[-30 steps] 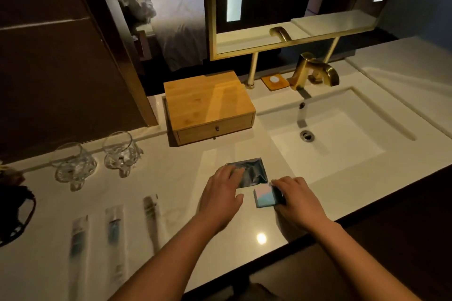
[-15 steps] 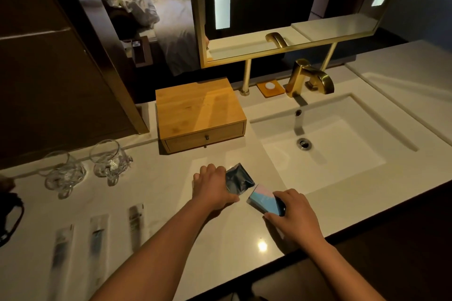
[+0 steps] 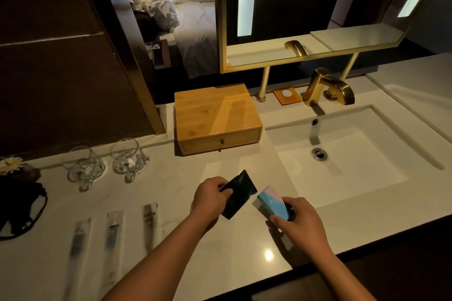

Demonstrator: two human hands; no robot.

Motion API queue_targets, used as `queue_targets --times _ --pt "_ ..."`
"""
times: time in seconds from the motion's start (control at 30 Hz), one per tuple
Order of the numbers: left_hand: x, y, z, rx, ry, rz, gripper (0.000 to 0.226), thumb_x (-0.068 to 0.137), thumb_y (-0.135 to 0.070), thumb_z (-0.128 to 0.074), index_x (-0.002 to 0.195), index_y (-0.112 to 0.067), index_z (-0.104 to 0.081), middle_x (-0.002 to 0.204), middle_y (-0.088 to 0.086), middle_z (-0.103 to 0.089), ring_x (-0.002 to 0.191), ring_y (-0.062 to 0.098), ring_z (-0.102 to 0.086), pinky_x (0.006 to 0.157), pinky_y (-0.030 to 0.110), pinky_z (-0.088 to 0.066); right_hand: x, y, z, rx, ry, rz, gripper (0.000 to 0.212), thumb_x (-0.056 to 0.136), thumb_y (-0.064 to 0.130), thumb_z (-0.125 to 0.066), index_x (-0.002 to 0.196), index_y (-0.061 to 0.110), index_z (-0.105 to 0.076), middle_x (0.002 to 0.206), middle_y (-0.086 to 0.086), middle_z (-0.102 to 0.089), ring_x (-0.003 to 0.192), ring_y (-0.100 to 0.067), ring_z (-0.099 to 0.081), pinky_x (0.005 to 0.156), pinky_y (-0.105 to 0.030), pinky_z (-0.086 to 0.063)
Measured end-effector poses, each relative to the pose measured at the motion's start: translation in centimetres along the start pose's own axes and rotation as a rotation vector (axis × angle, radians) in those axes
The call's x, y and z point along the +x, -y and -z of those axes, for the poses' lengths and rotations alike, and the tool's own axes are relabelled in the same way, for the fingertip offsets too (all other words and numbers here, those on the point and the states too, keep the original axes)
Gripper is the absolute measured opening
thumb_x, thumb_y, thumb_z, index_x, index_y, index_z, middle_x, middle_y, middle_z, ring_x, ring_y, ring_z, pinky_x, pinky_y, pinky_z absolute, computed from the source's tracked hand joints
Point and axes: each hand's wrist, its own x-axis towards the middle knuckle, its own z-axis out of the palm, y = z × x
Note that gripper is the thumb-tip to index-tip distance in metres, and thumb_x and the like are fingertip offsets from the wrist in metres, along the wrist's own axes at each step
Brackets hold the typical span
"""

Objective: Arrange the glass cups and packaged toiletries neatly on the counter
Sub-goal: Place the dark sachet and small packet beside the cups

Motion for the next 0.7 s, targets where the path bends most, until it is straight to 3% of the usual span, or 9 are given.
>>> queue_targets --times 0.13,0.27,0.4,0.5,0.57,0.7 --pt "-2.2 2.5 4.4 -0.101 -0.176 -0.006 0.019 0.09 -0.019 -0.068 0.079 -0.035 -0.065 0.078 -0.015 -0.066 0.075 0.003 -0.062 0.058 0.019 -0.043 1.0 2.3 -1.5 0.046 0.039 0.062 0.055 0.075 0.041 -0.077 0.124 0.026 -0.058 0.107 0.009 -0.057 0.093 -0.008 -0.055 0.068 -0.017 -0.046" --pt "-4.8 7.4 10.0 -0.177 -0.388 0.008 0.029 0.087 -0.013 -0.071 0.077 -0.039 -0.063 0.084 -0.014 -0.066 0.082 0.011 -0.064 0.07 0.027 -0.048 1.9 6.5 -4.3 0.021 0.123 0.149 0.053 0.076 0.044 -0.076 0.124 0.028 -0.058 0.108 0.009 -0.058 0.092 -0.006 -0.054 0.067 -0.013 -0.04" --pt "-7.6 13.7 15.5 -0.238 -0.542 0.025 0.045 0.084 -0.004 -0.072 0.075 -0.047 -0.066 0.084 -0.013 -0.069 0.084 0.003 -0.066 0.075 0.02 -0.046 1.5 11.1 -8.4 0.021 0.183 0.19 0.051 0.075 0.047 -0.075 0.12 0.028 -0.06 0.104 0.011 -0.058 0.09 -0.008 -0.055 0.069 -0.016 -0.043" --pt "-8.5 17.2 19.3 -0.244 -0.588 0.049 0.041 0.083 0.002 -0.071 0.077 -0.038 -0.073 0.088 -0.012 -0.07 0.084 -0.003 -0.066 0.077 0.017 -0.049 0.7 14.2 -11.3 0.032 0.209 0.219 0.049 0.076 0.045 -0.075 0.119 0.027 -0.061 0.103 0.009 -0.058 0.088 -0.009 -0.056 0.068 -0.015 -0.043" --pt "-8.3 18.9 21.6 -0.242 -0.624 0.051 0.035 0.081 0.007 -0.071 0.08 -0.028 -0.076 0.088 -0.009 -0.069 0.083 -0.003 -0.066 0.075 0.006 -0.047 0.1 16.2 -13.1 0.061 0.22 0.215 0.048 0.076 0.043 -0.076 0.119 0.026 -0.061 0.099 0.01 -0.057 0.086 -0.007 -0.056 0.066 -0.014 -0.042" --pt "-6.7 22.1 24.8 -0.249 -0.626 0.026 0.026 0.082 0.01 -0.07 0.083 -0.014 -0.078 0.096 0.005 -0.067 0.088 0.018 -0.065 0.078 0.006 -0.048 -0.5 19.7 -15.9 0.062 0.212 0.208 0.048 0.069 0.05 -0.072 0.113 0.033 -0.062 0.095 0.016 -0.056 0.085 -0.005 -0.057 0.064 -0.016 -0.043"
